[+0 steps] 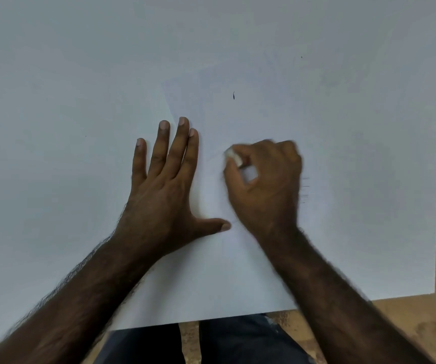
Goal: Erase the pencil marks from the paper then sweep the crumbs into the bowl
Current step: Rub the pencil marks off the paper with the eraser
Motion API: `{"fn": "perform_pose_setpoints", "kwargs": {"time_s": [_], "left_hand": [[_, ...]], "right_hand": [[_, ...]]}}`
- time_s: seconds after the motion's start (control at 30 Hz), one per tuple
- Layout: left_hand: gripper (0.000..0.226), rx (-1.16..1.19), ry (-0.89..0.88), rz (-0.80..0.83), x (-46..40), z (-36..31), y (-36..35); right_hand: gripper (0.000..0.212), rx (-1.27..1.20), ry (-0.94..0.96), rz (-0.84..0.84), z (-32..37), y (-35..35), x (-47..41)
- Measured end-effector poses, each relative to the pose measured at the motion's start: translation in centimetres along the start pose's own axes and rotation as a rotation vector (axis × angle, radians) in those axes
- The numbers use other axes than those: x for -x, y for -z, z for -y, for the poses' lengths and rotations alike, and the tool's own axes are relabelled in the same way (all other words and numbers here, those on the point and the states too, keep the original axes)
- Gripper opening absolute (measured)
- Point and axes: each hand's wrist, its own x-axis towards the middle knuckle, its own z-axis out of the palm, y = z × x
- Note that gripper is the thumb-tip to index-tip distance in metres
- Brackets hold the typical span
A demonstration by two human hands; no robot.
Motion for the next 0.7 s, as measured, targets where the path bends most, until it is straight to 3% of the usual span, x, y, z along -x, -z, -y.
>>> {"fn": "perform_pose_setpoints", "kwargs": {"time_s": [0.13, 0.3, 0.47, 0.53, 0.7], "left_hand": [[0.14, 0.018, -0.018, -0.01, 0.1, 0.0, 0.0], [0.152, -0.015, -0.004, 0.001, -0.1, 0.0, -0.1], [0.141, 0.008, -0.017, -0.015, 0.1, 0.1, -0.2], [0.142, 0.006, -0.021, -0.011, 0.1, 0.1, -0.2], [0.152, -0.012, -0.005, 0.005, -0.1, 0.1, -0.2]], "right_hand": [[0.011, 0.012, 0.17, 0.097, 1.2, -0.6, 1.3], [0.006, 0.062, -0.025, -0.104, -2.2, 0.3, -2.2], [0.014, -0.008, 0.138, 0.087, 1.5, -0.9, 1.5], [0.014, 0.012, 0.174, 0.085, 1.1, -0.8, 1.3], [0.009, 0.062, -0.035, -0.105, -2.0, 0.1, -2.3]]}}
